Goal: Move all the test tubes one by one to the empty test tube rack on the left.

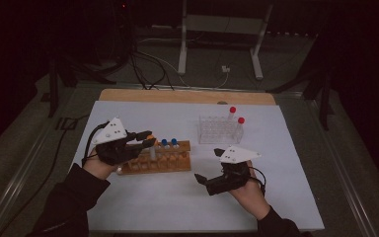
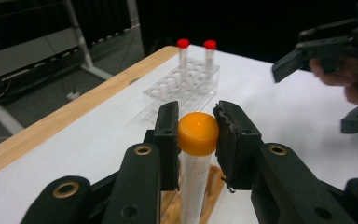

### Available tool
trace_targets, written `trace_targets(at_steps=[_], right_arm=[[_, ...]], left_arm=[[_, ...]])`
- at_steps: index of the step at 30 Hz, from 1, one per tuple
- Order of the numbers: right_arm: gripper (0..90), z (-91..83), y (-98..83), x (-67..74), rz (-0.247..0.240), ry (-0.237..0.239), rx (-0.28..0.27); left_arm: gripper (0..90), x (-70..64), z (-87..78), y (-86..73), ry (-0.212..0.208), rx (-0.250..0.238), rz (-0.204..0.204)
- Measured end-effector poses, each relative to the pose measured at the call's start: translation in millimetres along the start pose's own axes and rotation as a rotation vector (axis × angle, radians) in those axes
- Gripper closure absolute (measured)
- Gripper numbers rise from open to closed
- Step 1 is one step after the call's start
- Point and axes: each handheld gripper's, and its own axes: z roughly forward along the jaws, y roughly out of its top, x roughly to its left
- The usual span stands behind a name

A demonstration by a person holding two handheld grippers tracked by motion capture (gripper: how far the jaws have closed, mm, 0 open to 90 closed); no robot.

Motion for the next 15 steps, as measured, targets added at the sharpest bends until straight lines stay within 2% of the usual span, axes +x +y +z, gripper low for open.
trace_targets(at_steps=[4,9,15], right_arm=[[0.0,-0.6,-0.2,-1.4,0.015,0.007,-0.007],[0.0,-0.7,-0.3,-2.2,0.017,0.01,-0.009],[0.0,-1.1,-0.9,-4.2,0.029,0.013,-0.01]], left_arm=[[72.1,8.2,-2.6,-1.7,0.032,0.002,-0.004],[72.1,20.6,-3.3,-3.1,0.075,-0.022,-0.021],[72.0,29.7,1.8,-8.6,0.094,-0.039,-0.047]])
